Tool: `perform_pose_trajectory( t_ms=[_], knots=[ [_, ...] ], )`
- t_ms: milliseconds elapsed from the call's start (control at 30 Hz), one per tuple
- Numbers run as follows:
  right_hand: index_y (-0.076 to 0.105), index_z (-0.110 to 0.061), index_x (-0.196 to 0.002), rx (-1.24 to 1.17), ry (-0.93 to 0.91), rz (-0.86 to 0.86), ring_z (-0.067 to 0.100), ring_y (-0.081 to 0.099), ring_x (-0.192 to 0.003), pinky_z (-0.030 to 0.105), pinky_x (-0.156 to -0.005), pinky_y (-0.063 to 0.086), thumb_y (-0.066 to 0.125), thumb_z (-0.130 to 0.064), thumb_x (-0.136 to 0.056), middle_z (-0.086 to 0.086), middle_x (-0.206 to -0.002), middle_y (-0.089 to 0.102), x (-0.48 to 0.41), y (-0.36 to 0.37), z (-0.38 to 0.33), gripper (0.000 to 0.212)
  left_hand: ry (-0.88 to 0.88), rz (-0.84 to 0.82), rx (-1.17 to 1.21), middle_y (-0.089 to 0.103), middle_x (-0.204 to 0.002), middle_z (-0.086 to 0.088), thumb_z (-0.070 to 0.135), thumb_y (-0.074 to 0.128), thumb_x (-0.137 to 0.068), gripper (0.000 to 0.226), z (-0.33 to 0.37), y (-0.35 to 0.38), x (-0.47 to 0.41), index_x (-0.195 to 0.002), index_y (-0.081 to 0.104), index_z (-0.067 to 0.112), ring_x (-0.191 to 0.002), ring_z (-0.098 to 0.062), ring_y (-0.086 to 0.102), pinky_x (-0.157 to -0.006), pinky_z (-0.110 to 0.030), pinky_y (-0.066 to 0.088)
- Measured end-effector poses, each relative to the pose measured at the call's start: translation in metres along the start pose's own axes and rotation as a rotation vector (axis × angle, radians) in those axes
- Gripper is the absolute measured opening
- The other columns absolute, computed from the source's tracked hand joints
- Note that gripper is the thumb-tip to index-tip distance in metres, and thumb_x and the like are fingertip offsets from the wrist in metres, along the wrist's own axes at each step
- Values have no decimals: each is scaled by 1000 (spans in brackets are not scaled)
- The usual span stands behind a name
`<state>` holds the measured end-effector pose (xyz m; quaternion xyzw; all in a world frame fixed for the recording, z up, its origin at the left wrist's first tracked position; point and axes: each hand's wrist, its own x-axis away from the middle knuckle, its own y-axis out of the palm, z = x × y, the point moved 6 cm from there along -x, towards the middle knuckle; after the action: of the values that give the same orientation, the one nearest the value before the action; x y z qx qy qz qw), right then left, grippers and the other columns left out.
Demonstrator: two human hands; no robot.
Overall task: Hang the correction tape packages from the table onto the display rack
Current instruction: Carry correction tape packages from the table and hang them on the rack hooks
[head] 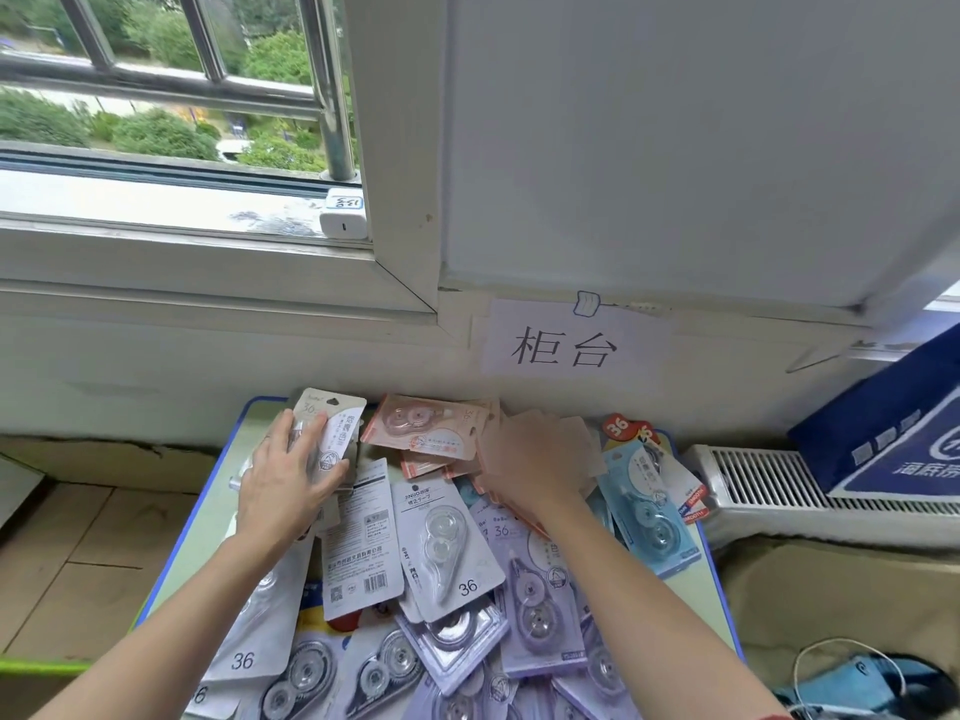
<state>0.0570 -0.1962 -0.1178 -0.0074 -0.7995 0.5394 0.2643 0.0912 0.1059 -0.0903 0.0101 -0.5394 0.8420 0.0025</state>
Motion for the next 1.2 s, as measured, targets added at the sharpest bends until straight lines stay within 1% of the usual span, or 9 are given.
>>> perform_pose_trajectory(
  t_ms=[100, 233, 400, 533, 600, 700, 833, 967, 1200],
  knots=[
    [-2, -35, -149, -1, -23, 36, 35, -16, -144, 64, -108, 23, 62, -71, -70, 4, -157, -21, 3, -2, 1, 108, 7, 10, 3, 21, -155, -5, 45, 59, -88, 64, 3, -1, 3, -145, 35, 32, -134, -32, 30, -102, -48, 34],
    [-2, -37, -149, -16, -52, 86, 36, -16, -143, 63, -109, 21, 62, -72, -70, 2, -156, -23, 15, -3, 2, 107, 19, 6, 11, 20, -156, -5, 45, 59, -88, 65, 5, -2, 10, -146, 33, 33, -136, -32, 28, -105, -49, 31],
    [-3, -43, -147, -61, -39, 132, 35, -15, -144, 65, -106, 25, 63, -71, -69, -2, -157, -19, 41, 0, 4, 106, 71, 7, -1, 19, -156, -6, 46, 58, -88, 63, 11, -4, 27, -145, 35, 31, -135, -31, 28, -106, -47, 31],
    [3, -37, -149, -26, -5, 145, 34, -15, -144, 67, -105, 25, 60, -74, -68, 0, -157, -18, 74, 7, 6, 105, 139, 3, -1, 18, -157, -8, 47, 57, -89, 64, 17, -11, 46, -146, 33, 29, -137, -31, 26, -105, -46, 32],
    [5, -37, -149, -51, -4, 171, 35, -14, -144, 67, -106, 24, 62, -74, -67, 1, -158, -14, 95, 12, 7, 106, 169, -5, -6, 17, -157, -9, 47, 56, -89, 65, 15, -13, 62, -147, 32, 28, -138, -31, 26, -105, -46, 33],
    [5, -36, -149, -84, -2, 200, 38, -13, -143, 66, -109, 20, 63, -74, -66, 3, -158, -11, 134, 24, 7, 108, 197, -18, -24, 17, -157, -8, 49, 54, -90, 65, 4, -19, 92, -147, 30, 28, -136, -32, 30, -103, -47, 35],
    [9, -35, -149, -89, 32, 204, 39, -14, -143, 70, -107, 18, 64, -72, -68, 3, -158, -12, 195, 53, 7, 104, 212, -65, -30, 17, -157, -8, 47, 55, -90, 65, -21, -23, 148, -147, 30, 29, -134, -34, 30, -105, -48, 33],
    [8, -36, -149, -106, 65, 214, 37, -14, -143, 66, -109, 18, 65, -71, -68, 2, -158, -14, 259, 87, 12, 104, 233, -101, -56, 19, -156, -8, 49, 53, -90, 65, -45, -24, 212, -147, 30, 28, -134, -33, 30, -106, -44, 31],
    [12, -38, -148, -118, 129, 266, 33, -11, -145, 61, -108, 19, 67, -68, -68, 0, -158, -9, 363, 128, 35, 101, 247, -167, -130, 9, -159, -4, 51, 46, -93, 66, -65, -29, 312, -149, 19, 31, -139, -31, 22, -107, -44, 29]
  ],
)
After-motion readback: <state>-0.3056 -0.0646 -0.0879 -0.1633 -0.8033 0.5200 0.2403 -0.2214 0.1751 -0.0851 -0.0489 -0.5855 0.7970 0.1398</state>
